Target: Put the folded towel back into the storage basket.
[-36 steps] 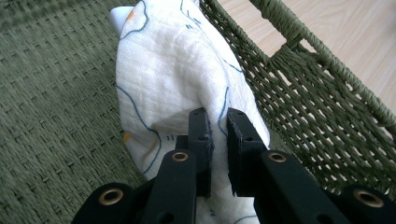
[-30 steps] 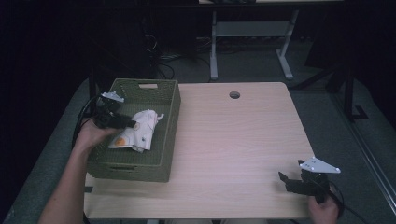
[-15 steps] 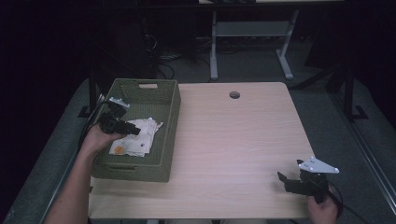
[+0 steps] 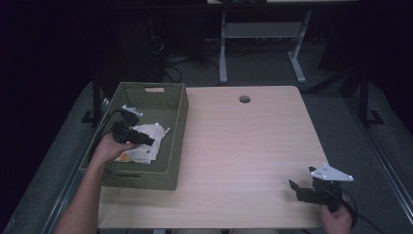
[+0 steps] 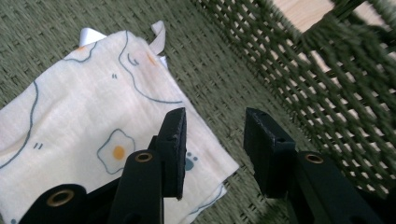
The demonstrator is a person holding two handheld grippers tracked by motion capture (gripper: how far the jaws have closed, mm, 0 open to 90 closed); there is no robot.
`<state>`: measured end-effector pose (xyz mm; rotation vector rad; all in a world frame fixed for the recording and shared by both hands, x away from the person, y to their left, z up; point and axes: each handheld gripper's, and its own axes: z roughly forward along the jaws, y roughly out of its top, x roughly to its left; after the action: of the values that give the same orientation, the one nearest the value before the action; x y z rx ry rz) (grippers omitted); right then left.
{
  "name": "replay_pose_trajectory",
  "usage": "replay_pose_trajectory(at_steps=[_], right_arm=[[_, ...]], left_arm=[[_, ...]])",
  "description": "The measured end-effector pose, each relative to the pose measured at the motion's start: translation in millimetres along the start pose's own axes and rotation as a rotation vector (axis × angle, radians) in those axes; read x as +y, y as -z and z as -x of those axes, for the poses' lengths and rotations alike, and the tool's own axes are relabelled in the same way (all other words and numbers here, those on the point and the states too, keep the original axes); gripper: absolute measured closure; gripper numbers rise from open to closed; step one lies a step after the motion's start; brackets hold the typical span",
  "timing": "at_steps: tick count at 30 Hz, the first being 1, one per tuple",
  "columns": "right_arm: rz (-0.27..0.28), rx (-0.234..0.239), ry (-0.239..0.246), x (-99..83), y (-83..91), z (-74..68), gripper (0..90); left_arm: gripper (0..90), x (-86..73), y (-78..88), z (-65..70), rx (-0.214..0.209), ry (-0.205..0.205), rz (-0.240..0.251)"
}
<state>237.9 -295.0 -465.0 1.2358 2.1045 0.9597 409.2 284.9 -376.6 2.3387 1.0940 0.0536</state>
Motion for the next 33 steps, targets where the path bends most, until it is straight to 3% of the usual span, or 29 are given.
replay_pose_trajectory(at_steps=[11,14,20,24,33], right_arm=[[0.006,0.005,0.008,1.2,2.2,-2.3,13.9],[0.005,0.003,0.013,1.6,1.1,-1.3,13.9],[0.003,0.003,0.011,1.5,1.0,-1.2,13.9],[0.006,0.004,0.011,1.5,1.4,-1.1,13.9],[0.006,0.004,0.009,1.5,1.5,-1.1,13.9]], left_arm=[[58.8,3.5,11.0,15.0,-0.015,-0.014,0.065],[58.5,6.6,16.2,18.6,-0.025,-0.012,0.108],[56.1,10.1,19.6,24.1,-0.015,-0.025,0.115],[55.4,12.2,24.8,29.2,-0.028,-0.028,0.155],[53.7,16.5,34.5,35.0,-0.035,-0.029,0.193]])
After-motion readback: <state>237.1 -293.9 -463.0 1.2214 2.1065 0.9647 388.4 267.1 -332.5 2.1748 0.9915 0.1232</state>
